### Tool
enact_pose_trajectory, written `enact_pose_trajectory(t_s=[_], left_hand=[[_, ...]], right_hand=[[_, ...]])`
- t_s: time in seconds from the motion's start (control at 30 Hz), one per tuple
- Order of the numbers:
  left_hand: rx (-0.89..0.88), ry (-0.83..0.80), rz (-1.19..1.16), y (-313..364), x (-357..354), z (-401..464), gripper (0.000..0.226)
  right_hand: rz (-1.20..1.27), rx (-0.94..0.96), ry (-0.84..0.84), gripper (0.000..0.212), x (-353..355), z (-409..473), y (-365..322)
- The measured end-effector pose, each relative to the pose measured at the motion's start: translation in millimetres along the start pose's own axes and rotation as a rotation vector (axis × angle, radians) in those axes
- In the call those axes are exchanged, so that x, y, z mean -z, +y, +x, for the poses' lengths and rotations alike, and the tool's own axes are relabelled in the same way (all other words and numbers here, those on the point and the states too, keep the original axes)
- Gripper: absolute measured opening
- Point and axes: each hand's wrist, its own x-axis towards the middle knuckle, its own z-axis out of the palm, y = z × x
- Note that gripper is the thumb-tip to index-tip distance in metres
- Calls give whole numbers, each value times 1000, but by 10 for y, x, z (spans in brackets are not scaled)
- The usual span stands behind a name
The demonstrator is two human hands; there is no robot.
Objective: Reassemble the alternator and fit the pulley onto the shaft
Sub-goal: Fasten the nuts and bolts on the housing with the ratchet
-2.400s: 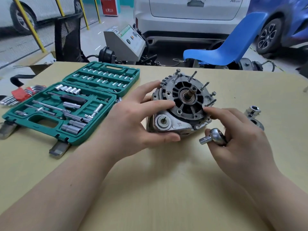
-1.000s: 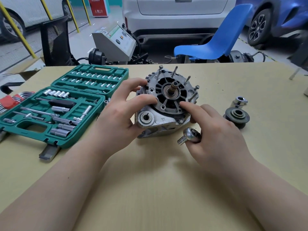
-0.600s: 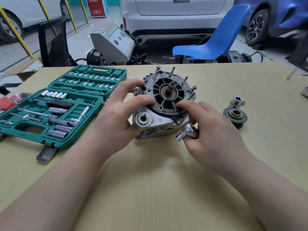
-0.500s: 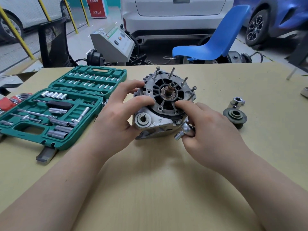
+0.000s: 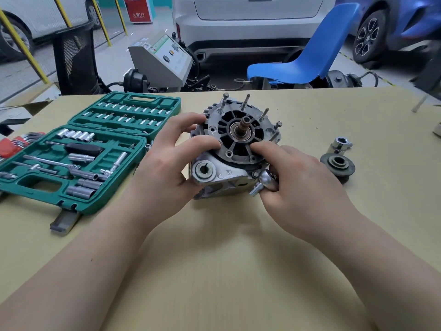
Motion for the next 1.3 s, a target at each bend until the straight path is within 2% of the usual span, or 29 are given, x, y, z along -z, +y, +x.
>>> enact_pose_trajectory(t_s=[0.1,0.27,0.37,0.43,0.53,0.7,0.77,0.83,0.93,1.0,1.1,1.2,1.3], left_hand=[[12,-3,-10,10,0,-3,52],[25,-4,-17,41,10,-12,48],[68,-18,-64,74,28,-26,61],[84,-16,-81,102,36,-31,68],[88,-19,-96,129,32,-37,73],[98,-18,-122,146,16,-49,75],[105,-10,-131,159,6,-51,74],[116,-3,-132,175,-6,-49,74],[142,-4,-130,207,-25,-46,73],[172,-7,-149,229,-40,-48,74],[172,-1,-169,247,-67,-47,75],[174,12,-156,248,-94,-51,77],[176,27,-162,252,-117,-59,79]], right_hand=[[110,-21,-9,67,23,21,36],[509,-36,78,58,90,-14,166],[985,-129,-90,41,199,-25,186],[1273,-169,-257,39,280,-2,239],[1475,-156,-435,42,338,17,290],[1714,-174,-572,43,293,-9,280],[1723,-173,-527,25,284,-11,262],[1628,-175,-391,5,281,-1,238],[1336,-200,-144,14,245,-3,215],[1106,-206,-36,22,206,-8,202],[1007,-230,-69,15,187,6,199],[963,-279,-201,30,169,0,233],[912,-248,-195,28,149,-33,223]])
